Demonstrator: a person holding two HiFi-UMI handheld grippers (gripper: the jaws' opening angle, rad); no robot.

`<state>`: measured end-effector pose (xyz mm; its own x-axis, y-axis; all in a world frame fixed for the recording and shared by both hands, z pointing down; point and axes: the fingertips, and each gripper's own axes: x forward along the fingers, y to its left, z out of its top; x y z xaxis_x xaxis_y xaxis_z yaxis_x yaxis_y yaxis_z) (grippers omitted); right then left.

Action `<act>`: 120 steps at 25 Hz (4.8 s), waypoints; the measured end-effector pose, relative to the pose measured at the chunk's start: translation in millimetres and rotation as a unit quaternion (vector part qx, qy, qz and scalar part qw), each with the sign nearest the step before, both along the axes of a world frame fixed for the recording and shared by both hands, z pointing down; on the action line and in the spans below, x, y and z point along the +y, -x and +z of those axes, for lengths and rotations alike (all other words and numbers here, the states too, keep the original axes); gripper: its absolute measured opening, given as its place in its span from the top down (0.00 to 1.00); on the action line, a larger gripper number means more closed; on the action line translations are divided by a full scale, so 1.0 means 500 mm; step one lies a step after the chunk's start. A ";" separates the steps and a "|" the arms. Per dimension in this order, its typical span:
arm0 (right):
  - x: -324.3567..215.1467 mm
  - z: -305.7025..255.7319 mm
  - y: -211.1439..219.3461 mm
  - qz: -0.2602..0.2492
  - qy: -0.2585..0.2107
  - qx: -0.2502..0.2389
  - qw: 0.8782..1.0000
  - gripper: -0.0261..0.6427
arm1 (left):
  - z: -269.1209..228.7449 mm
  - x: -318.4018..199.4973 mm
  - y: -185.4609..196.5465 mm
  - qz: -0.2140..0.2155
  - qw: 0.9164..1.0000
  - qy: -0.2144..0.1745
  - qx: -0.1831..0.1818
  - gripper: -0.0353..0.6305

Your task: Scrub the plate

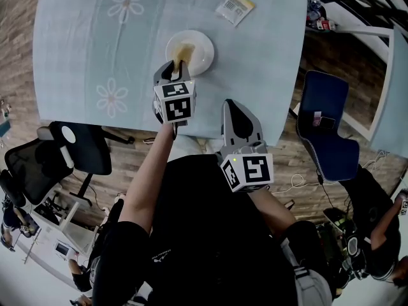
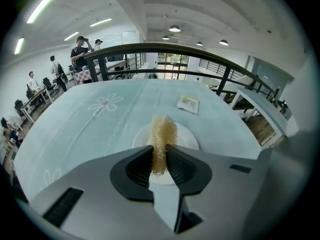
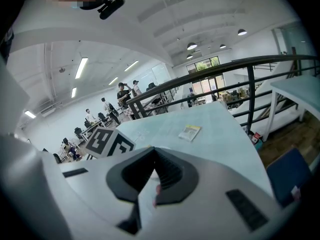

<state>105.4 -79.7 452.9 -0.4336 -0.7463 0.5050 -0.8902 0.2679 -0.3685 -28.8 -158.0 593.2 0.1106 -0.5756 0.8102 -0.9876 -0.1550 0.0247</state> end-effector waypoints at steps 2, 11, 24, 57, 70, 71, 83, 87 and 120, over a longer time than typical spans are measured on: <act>0.001 0.000 0.000 0.000 0.000 0.000 1.000 0.95 | 0.001 0.008 -0.024 0.006 1.000 0.004 0.011 0.83; 0.001 0.004 -0.011 0.002 0.004 -0.003 1.000 0.95 | 0.042 0.052 -0.099 0.037 0.999 0.037 0.014 0.83; 0.003 0.008 -0.033 0.016 0.006 -0.005 1.000 0.95 | 0.065 0.049 -0.076 0.031 0.998 0.047 -0.010 0.83; 0.012 0.015 -0.048 0.024 0.012 -0.002 1.000 0.95 | 0.057 -0.014 0.090 -0.010 0.995 0.018 -0.099 0.83; 0.014 0.009 -0.043 0.025 0.006 0.000 1.000 0.95 | 0.022 0.045 0.102 -0.017 0.996 0.009 -0.085 0.83; 0.014 0.009 -0.043 0.026 0.006 0.000 1.000 0.95 | 0.019 0.055 0.096 -0.015 0.996 0.009 -0.082 0.83; 0.022 0.019 -0.030 0.024 0.015 0.001 1.000 0.95 | 0.036 0.127 -0.037 0.037 0.998 0.034 -0.024 0.83; 0.022 0.020 -0.030 0.022 0.015 0.003 1.000 0.95 | 0.047 0.124 -0.033 0.032 0.998 0.037 -0.027 0.83; 0.049 0.018 -0.026 0.047 0.015 0.016 0.999 0.95 | 0.047 0.052 0.158 -0.051 0.996 0.010 -0.078 0.83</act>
<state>118.6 -55.2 462.2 -0.3453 -0.7671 0.5407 -0.9226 0.1719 -0.3453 -107.9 -131.9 616.6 -0.0754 -0.5609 0.8245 -0.9904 -0.0539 -0.1272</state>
